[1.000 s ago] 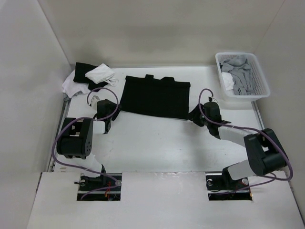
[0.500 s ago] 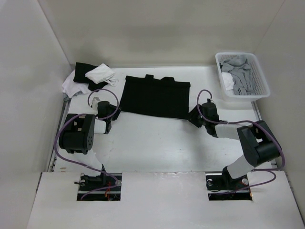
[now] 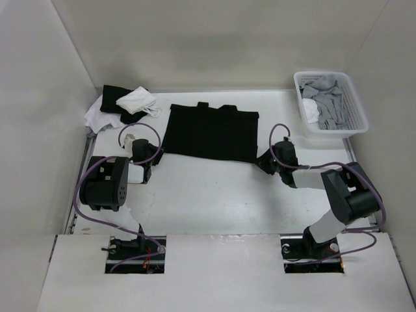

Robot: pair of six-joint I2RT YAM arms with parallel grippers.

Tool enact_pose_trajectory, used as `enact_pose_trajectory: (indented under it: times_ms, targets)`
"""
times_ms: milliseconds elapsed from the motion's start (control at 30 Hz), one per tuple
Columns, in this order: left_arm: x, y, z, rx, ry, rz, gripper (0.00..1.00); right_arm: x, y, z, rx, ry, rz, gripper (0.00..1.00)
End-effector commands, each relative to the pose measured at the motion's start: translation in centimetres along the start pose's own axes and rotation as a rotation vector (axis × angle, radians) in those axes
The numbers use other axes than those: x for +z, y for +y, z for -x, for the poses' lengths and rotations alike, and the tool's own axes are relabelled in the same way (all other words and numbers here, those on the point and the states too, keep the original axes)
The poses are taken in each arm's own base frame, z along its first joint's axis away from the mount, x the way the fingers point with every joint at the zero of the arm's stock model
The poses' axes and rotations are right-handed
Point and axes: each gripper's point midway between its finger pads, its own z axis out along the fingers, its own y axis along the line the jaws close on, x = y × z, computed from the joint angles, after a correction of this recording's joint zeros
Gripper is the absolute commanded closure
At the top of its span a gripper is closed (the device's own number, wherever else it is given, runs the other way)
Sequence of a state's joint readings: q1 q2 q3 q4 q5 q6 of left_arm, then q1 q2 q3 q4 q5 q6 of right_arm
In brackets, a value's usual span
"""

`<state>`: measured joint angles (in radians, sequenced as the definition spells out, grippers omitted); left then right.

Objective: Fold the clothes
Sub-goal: Fold the tank top

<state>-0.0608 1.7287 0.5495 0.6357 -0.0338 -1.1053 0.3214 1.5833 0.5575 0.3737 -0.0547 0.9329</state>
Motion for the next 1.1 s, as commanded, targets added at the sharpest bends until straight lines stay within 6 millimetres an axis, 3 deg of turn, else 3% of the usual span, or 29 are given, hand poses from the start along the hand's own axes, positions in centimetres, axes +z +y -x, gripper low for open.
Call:
enact_pose_trajectory:
  times_ms: [0,100,200,267,367,467,600,700,767,833,933,1000,1067]
  targets:
    - [-0.6,0.1,0.9,-0.003,-0.032,0.006,0.93,0.7,0.6,0.9,0.023,-0.044,0.015,0.76]
    - [-1.0,-0.2,1.1,-0.002,-0.042,-0.003,0.96,0.7,1.1,1.5,0.039,-0.082,0.033,0.90]
    - [-2.1,-1.4,1.6,-0.002,-0.059,-0.043,0.98,-0.1,2.4,2.5,0.031,-0.132,0.077,0.96]
    - [-3.7,-3.2,2.5,0.002,-0.086,-0.101,0.99,-1.8,3.8,3.1,0.006,-0.173,0.125,0.98]
    - [-7.7,-6.5,4.3,0.020,-0.143,-0.207,0.99,-5.3,5.8,3.5,-0.040,-0.215,0.195,0.98]
    - [-13.2,-9.7,6.2,0.060,-0.202,-0.296,0.99,-10.6,7.7,3.4,-0.104,-0.241,0.256,0.98]
    - [-22.4,-13.4,8.2,0.119,-0.287,-0.420,0.99,-19.8,9.8,3.4,-0.184,-0.307,0.339,0.98]
    - [-28.5,-14.6,9.4,0.158,-0.341,-0.465,0.99,-26.3,10.7,3.2,-0.216,-0.325,0.400,0.98]
    - [-32.3,-14.9,9.8,0.189,-0.363,-0.479,0.99,-29.5,10.9,3.0,-0.221,-0.311,0.430,0.98]
    - [-34.7,-15.0,10.0,0.213,-0.372,-0.488,0.99,-32.1,11.2,2.7,-0.211,-0.283,0.466,0.98]
    - [-36.6,-14.2,10.1,0.243,-0.377,-0.463,0.99,-34.5,10.8,2.7,-0.179,-0.246,0.480,0.98]
    - [-35.7,-13.1,9.7,0.259,-0.367,-0.416,0.98,-35.0,10.8,2.5,-0.177,-0.233,0.492,0.97]
    - [-33.7,-11.7,9.0,0.271,-0.342,-0.361,0.98,-33.9,10.5,2.0,-0.199,-0.232,0.461,0.97]
